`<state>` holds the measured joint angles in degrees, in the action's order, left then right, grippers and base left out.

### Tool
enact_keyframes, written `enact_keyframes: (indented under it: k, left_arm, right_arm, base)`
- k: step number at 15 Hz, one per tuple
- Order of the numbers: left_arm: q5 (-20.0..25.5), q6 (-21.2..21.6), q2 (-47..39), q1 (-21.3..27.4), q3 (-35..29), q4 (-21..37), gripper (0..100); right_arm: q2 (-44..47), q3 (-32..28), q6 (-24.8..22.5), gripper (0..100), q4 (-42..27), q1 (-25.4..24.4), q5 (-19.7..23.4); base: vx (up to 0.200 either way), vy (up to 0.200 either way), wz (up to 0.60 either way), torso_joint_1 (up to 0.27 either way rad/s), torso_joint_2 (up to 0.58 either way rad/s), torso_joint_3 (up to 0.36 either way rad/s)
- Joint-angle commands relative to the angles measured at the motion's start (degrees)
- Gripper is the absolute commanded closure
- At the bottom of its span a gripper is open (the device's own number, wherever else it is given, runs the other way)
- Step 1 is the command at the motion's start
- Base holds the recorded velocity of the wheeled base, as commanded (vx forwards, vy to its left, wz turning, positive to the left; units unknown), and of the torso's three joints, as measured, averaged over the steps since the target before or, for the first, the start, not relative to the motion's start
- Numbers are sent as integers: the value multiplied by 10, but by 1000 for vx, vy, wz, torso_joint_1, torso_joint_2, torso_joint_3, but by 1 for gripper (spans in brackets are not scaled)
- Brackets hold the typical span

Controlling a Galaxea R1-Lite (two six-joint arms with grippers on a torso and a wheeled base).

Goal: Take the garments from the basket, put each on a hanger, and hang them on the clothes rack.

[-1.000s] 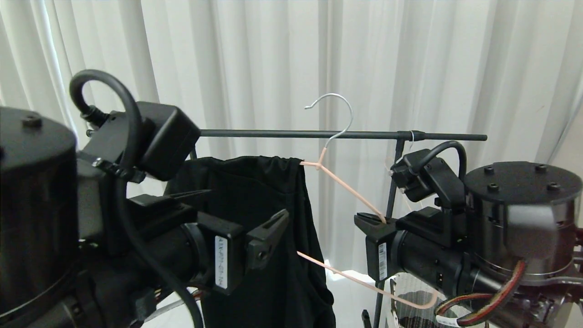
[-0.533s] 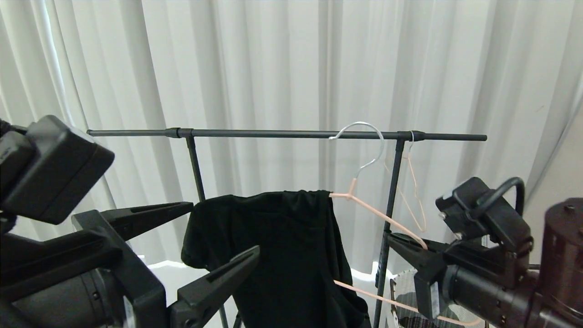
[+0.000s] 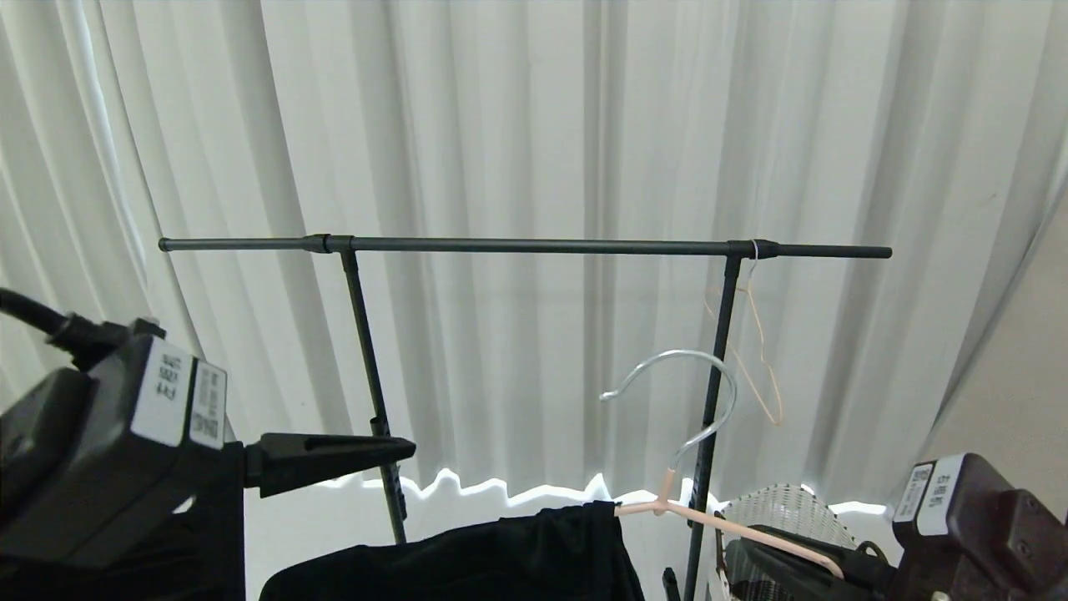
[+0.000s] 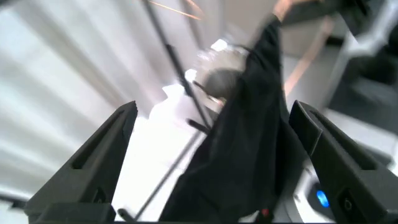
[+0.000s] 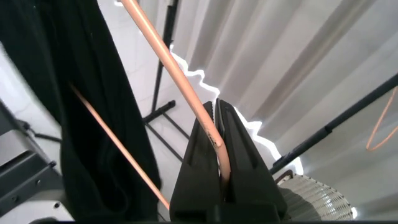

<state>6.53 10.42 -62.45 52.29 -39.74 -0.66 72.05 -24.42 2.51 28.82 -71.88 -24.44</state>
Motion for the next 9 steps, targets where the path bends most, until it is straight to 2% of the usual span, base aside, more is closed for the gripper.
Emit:
enact_keyframes:
  k: [1, 9]
  left_arm:
    - [13, 1, -16, 18, 13, 0, 0]
    - [22, 2, -97, 48, 14, 0, 0]
  right_arm:
    - [-6, 5, 0, 100, 0, -13, 0]
    - [-4, 13, -13, 100, 0, -41, 0]
  base:
    - [0, 0, 0, 0, 0, 0]
    - [0, 0, 0, 0, 0, 0]
